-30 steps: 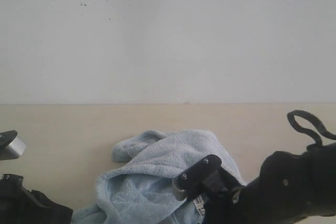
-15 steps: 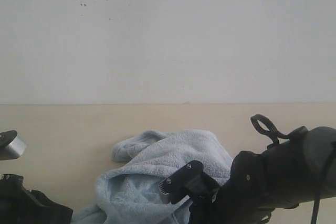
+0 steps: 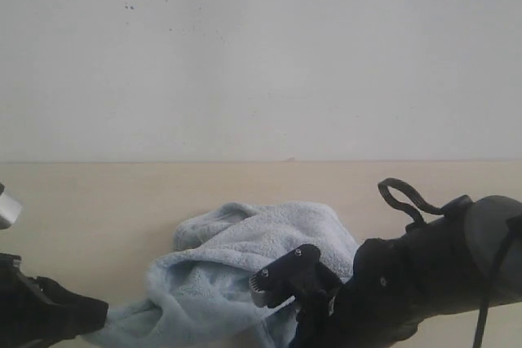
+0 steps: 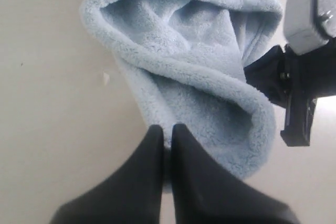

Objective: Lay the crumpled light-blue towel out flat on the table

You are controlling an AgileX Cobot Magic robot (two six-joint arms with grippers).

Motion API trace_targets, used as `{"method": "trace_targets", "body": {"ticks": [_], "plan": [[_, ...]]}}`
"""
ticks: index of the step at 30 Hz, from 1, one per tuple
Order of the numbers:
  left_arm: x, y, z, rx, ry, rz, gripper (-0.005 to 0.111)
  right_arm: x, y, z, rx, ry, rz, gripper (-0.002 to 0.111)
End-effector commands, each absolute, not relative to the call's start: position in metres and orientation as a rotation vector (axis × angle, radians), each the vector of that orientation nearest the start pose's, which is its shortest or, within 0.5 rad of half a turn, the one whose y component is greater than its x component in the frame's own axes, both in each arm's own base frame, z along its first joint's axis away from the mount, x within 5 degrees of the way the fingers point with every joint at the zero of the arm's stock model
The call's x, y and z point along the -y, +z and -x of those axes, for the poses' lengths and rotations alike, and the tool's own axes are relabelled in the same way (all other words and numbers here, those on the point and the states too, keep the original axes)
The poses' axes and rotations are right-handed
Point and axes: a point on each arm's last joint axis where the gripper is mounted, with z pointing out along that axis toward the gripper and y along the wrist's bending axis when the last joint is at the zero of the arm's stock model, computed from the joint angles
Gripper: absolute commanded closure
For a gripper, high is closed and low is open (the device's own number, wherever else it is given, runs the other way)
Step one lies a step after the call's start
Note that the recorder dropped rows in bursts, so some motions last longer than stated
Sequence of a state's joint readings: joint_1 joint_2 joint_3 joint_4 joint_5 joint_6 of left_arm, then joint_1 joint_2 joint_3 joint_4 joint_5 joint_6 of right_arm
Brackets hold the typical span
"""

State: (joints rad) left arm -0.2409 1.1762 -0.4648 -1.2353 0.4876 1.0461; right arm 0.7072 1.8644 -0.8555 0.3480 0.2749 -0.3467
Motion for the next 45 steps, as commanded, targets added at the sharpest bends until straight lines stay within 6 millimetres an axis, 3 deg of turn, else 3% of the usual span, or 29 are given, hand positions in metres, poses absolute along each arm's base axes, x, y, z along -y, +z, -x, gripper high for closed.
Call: {"method": "trace_targets", "body": {"ticks": [1, 4, 7, 16, 21, 25, 27, 31, 36, 45], "plan": [[0.084, 0.232, -0.174, -2.274, -0.746, -0.305, 0.103, -0.187, 0.114, -0.229, -2.745, -0.033, 1.125, 0.108], [0.08, 0.247, -0.169, -2.257, -0.712, -0.286, 0.103, -0.161, 0.134, -0.234, -2.723, -0.423, 1.113, 0.108], [0.075, 0.265, -0.164, -2.245, -0.653, -0.291, 0.103, -0.141, 0.165, -0.234, -2.638, -0.703, 1.12, 0.108], [0.06, 0.313, -0.141, -2.262, -0.46, -0.373, 0.103, -0.097, 0.267, -0.211, -2.373, -0.893, 0.904, 0.108], [0.057, 0.324, -0.13, -2.266, -0.46, -0.351, 0.103, -0.076, 0.302, -0.189, -2.286, -0.88, 0.919, 0.108], [0.067, 0.316, -0.122, -2.321, -0.594, -0.483, 0.103, -0.071, 0.311, -0.175, -2.247, -0.814, 1.088, 0.108], [0.072, 0.312, -0.121, -2.329, -0.67, -0.519, 0.102, -0.069, 0.315, -0.171, -2.233, -0.793, 1.088, 0.108], [0.079, 0.306, -0.128, -2.329, -0.74, -0.562, 0.086, -0.068, 0.318, -0.167, -2.227, -0.746, 1.065, 0.108], [0.086, 0.287, -0.152, -2.398, -0.762, -0.587, 0.057, -0.072, 0.316, -0.166, -2.242, -0.662, 1.062, 0.108], [0.113, 0.23, -0.203, -2.374, -0.923, -0.539, 0.057, -0.08, 0.315, -0.167, -2.212, -0.549, 1.055, 0.108]]}}
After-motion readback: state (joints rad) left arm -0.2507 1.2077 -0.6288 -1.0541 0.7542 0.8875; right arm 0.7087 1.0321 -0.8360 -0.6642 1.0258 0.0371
